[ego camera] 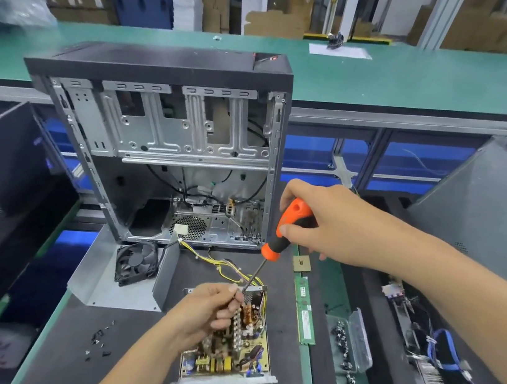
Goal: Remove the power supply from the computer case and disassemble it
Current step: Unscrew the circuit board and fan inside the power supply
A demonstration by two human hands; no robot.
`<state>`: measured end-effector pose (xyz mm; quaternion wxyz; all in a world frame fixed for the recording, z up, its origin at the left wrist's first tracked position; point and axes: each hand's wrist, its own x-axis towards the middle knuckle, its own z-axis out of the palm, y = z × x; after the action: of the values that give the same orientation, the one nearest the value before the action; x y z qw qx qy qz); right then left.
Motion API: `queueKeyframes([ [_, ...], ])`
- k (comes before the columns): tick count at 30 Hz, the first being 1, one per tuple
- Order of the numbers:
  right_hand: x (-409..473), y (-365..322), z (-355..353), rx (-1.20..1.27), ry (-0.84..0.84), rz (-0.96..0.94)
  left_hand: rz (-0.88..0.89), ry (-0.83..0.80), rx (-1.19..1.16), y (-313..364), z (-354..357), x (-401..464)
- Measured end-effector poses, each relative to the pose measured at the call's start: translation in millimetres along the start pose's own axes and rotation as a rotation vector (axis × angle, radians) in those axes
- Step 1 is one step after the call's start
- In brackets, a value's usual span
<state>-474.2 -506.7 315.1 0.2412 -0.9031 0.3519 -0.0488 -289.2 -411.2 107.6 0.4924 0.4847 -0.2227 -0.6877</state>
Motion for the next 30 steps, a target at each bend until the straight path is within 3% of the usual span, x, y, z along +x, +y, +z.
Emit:
queueKeyframes([
  [6,0,20,-2,-0.084,-0.018,0.012,0.122,0.145,0.205,32,17,19],
  [8,1,26,1,-0.099,-0.026,0.02,0.125,0.184,0.376,46,22,29],
  [13,1,42,11,-0.124,-0.039,0.05,0.186,0.195,1.592,65,20,65],
  [16,0,54,20,-0.129,-0.069,0.065,0.013,0.105,1.999,70,13,82],
  [19,1,63,31,-0.128,-0.09,0.078,-0.118,0.055,2.123,75,12,88],
  [22,2,71,45,-0.081,-0.087,0.08,0.12,0.415,2.239,77,15,88],
  [24,3,76,54,-0.046,-0.074,0.075,0.103,0.522,2.149,73,18,86],
  [27,8,80,66,-0.051,-0.058,0.072,-0.212,0.397,1.818,59,18,91],
  [30,13,82,75,-0.072,-0.038,0.064,-0.297,0.331,1.593,51,24,93],
])
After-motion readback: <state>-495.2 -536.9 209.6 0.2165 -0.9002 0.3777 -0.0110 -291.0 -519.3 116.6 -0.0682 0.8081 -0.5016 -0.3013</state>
